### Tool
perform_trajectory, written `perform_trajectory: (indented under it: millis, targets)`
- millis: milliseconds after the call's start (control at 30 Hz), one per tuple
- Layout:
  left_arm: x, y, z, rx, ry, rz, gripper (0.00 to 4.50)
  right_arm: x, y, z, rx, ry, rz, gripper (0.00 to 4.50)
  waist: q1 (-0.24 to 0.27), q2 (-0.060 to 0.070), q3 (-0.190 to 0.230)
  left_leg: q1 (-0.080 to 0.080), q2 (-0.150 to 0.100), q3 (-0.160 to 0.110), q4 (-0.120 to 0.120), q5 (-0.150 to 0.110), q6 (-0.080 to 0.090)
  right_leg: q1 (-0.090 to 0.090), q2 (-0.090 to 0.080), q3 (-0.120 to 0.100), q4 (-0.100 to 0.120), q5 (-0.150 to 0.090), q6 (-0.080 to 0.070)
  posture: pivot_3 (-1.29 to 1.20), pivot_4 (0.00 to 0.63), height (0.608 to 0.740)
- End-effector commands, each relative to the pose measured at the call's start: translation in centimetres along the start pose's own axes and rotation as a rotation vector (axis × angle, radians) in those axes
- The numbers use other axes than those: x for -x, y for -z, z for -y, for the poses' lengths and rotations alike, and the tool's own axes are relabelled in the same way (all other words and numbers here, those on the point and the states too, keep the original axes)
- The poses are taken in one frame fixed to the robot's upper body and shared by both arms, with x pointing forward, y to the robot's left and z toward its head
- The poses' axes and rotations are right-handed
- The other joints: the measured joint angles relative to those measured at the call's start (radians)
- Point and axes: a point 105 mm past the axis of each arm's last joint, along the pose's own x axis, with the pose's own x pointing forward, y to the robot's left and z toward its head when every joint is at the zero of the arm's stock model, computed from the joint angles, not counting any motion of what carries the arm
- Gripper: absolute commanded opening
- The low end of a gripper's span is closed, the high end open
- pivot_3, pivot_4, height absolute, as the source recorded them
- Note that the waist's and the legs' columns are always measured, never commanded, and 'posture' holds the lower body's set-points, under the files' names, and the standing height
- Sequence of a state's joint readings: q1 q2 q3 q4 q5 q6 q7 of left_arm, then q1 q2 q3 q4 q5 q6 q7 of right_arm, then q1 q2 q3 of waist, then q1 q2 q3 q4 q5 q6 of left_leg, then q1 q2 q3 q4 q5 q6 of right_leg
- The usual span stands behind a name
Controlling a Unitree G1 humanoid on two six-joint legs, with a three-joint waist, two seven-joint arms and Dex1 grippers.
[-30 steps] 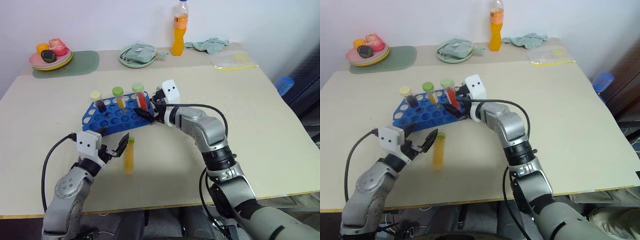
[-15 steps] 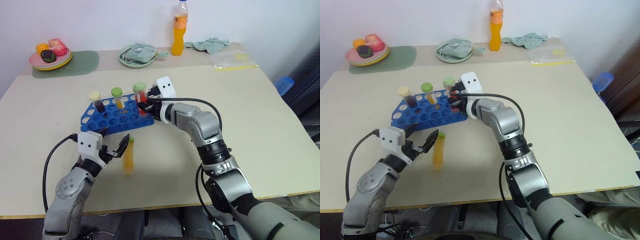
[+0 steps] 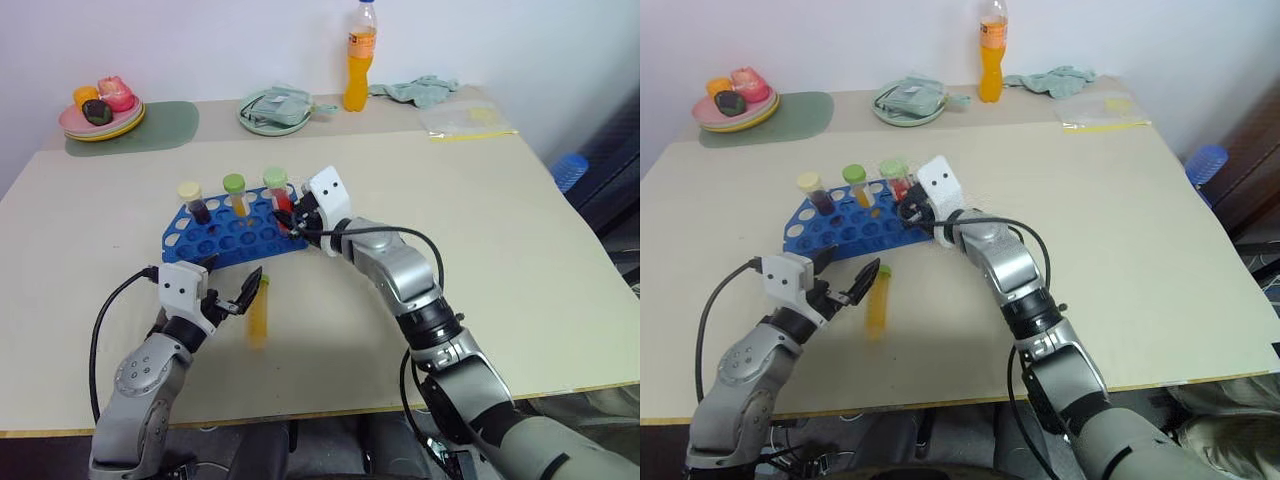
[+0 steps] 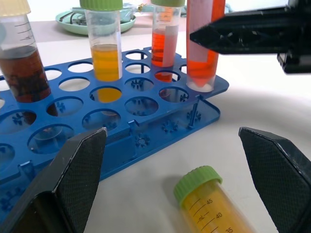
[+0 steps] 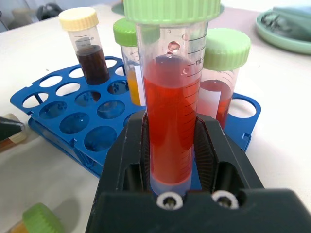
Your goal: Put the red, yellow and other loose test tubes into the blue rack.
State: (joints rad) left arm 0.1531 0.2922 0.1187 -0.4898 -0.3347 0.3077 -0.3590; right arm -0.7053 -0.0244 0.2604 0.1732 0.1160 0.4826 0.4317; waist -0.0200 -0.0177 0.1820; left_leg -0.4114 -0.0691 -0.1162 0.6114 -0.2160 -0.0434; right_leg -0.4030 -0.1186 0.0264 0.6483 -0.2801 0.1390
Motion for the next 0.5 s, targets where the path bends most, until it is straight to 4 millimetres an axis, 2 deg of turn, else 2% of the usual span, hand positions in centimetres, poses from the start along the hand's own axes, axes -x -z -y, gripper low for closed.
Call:
perform_trajectory:
  millis: [33, 167, 233, 367, 400, 467, 500]
  targets:
    - [0.0, -0.9, 0.3, -0.019, 0.007, 0.038, 4.5, 0.2, -1.6, -1.0, 0.064, -0.024, 0.114, 1.06, 0.0, 0.0, 0.0, 0.0, 0.0, 0.0, 0.0, 0.0, 0.0, 0.0, 0.0, 0.0, 0.0, 0.0, 0.0, 0.0, 0.15, 0.74]
    - [0.0, -0.9, 0.3, -0.021, 0.01, 0.039, 4.5, 0.2, -1.5, -1.0, 0.073, -0.01, 0.159, 1.06, 0.0, 0.0, 0.0, 0.0, 0.0, 0.0, 0.0, 0.0, 0.0, 0.0, 0.0, 0.0, 0.0, 0.0, 0.0, 0.0, 0.15, 0.74]
    - [-0.1, -1.0, 0.3, -0.022, 0.011, 0.04, 4.5, 0.2, -1.5, -1.3, 0.044, -0.056, 0.176, 1.06, 0.0, 0.0, 0.0, 0.0, 0.0, 0.0, 0.0, 0.0, 0.0, 0.0, 0.0, 0.0, 0.0, 0.0, 0.0, 0.0, 0.15, 0.74]
    - [-0.1, -1.1, 0.2, -0.024, 0.01, 0.039, 4.5, 0.4, -2.1, -1.4, 0.056, -0.074, 0.205, 2.65, 0.0, 0.0, 0.0, 0.0, 0.0, 0.0, 0.0, 0.0, 0.0, 0.0, 0.0, 0.0, 0.0, 0.0, 0.0, 0.0, 0.15, 0.74]
    - [0.0, -1.1, 0.2, -0.025, 0.01, 0.039, 4.5, 0.5, -2.2, -1.4, 0.065, -0.074, 0.21, 3.28, 0.0, 0.0, 0.0, 0.0, 0.0, 0.0, 0.0, 0.0, 0.0, 0.0, 0.0, 0.0, 0.0, 0.0, 0.0, 0.0, 0.15, 0.74]
    - [0.0, -1.1, 0.1, -0.025, 0.008, 0.037, 4.5, 0.6, -2.5, -1.3, 0.079, -0.067, 0.217, 4.27, 0.0, 0.0, 0.0, 0.0, 0.0, 0.0, 0.0, 0.0, 0.0, 0.0, 0.0, 0.0, 0.0, 0.0, 0.0, 0.0, 0.15, 0.74]
    - [0.1, -1.2, 0.1, -0.025, 0.006, 0.037, 4.5, 0.7, -2.6, -1.3, 0.084, -0.068, 0.218, 4.43, 0.001, 0.0, 0.0, 0.0, 0.0, -0.001, 0.0, 0.0, 0.0, 0.0, 0.0, 0.0, 0.0, 0.0, 0.0, 0.0, 0.15, 0.74]
